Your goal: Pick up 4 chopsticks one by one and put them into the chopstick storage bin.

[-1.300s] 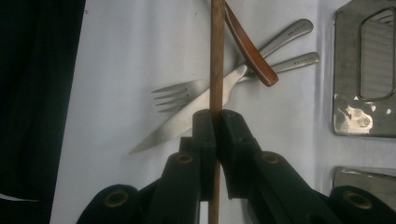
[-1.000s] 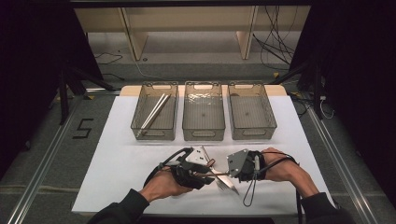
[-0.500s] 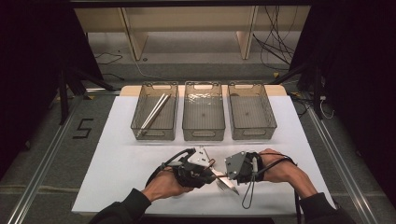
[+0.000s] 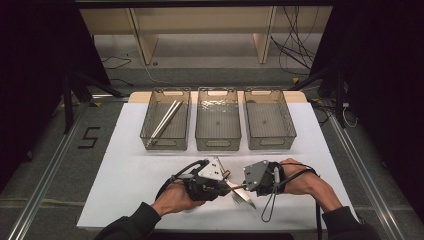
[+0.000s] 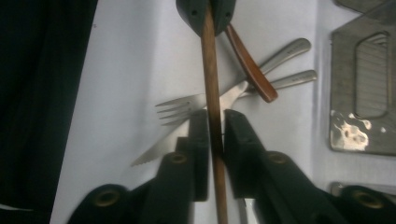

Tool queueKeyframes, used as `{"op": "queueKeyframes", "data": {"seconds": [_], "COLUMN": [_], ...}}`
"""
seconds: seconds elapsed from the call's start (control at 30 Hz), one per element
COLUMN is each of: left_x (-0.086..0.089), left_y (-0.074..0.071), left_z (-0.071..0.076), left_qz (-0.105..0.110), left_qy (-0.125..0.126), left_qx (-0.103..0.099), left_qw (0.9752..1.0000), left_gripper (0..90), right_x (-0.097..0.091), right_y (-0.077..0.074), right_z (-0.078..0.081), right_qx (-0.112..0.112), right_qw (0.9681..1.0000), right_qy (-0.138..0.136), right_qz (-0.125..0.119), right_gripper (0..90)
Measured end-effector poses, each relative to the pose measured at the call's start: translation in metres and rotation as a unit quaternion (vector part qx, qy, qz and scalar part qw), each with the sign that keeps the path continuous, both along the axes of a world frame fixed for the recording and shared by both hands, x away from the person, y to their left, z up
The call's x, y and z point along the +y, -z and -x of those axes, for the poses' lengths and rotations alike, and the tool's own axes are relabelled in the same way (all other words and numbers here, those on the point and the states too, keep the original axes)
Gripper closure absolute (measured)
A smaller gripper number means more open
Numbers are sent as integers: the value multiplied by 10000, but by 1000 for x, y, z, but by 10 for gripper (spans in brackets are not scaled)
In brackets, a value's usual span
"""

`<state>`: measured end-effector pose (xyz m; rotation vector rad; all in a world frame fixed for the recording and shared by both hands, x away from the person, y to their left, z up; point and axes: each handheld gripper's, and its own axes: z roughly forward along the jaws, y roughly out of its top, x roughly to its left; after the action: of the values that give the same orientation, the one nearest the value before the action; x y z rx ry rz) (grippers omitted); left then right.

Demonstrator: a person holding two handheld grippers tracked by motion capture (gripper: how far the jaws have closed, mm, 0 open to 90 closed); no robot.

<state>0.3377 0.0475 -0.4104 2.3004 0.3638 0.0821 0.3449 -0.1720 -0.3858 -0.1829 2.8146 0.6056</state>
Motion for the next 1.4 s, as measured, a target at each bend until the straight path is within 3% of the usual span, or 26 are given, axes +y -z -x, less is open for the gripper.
{"op": "queueKeyframes", "data": {"seconds": [0.13,0.27,0.53,0.6,0.83,1.03,1.2,1.4], "left_x": [9,17,35,40,54,65,73,86], "left_y": [-2,-4,-4,-5,-10,-14,-19,-26], "left_z": [-5,-8,-17,-20,-26,-32,-37,-46], "left_qz": [35,76,98,159,332,474,586,720], "left_qy": [-188,-368,-804,-958,-1397,-1737,-1961,-2251], "left_qx": [-52,-81,-147,-184,-202,-200,-222,-284], "left_qw": [9998,9993,9966,9951,9894,9835,9786,9713], "left_gripper": [833,833,832,833,832,832,832,833], "right_x": [-8,-15,-31,-35,-48,-57,-63,-68], "right_y": [-7,-13,-17,-16,-8,0,2,9], "right_z": [-3,-4,-4,-3,-1,-2,-1,-1], "right_qx": [-149,-215,-254,-319,-152,-10,196,292], "right_qw": [9987,9941,9824,9790,9679,9549,9419,9361], "right_qy": [304,620,1038,1159,1545,1961,2193,2412], "right_qz": [-383,-866,-1533,-1647,-1974,-2229,-2535,-2546], "right_gripper": [477,384,348,336,322,322,321,314]}}
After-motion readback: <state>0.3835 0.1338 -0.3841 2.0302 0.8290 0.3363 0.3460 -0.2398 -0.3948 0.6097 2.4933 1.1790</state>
